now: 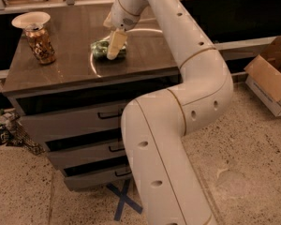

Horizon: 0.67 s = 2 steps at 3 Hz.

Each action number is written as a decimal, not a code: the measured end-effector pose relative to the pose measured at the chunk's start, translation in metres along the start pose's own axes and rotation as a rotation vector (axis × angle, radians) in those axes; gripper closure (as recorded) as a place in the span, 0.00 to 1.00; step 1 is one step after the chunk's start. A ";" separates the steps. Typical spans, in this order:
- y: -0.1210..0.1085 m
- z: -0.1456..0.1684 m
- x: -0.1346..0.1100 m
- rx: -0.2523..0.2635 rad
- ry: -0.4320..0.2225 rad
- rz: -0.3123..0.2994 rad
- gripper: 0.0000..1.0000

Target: Knock green can over

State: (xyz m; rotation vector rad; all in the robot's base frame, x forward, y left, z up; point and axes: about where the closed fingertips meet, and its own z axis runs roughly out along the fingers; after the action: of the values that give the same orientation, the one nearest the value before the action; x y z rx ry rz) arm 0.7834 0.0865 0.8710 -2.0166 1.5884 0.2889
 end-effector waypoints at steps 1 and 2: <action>-0.001 -0.002 0.000 0.006 -0.013 0.008 0.00; -0.002 -0.003 -0.001 0.012 -0.024 0.014 0.00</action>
Offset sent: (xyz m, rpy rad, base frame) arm 0.0257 -0.0116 0.0286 0.0419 0.0069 -0.0155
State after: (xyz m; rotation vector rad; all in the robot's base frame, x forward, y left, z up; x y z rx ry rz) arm 0.7843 0.0857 0.8746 -1.9871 1.5866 0.3067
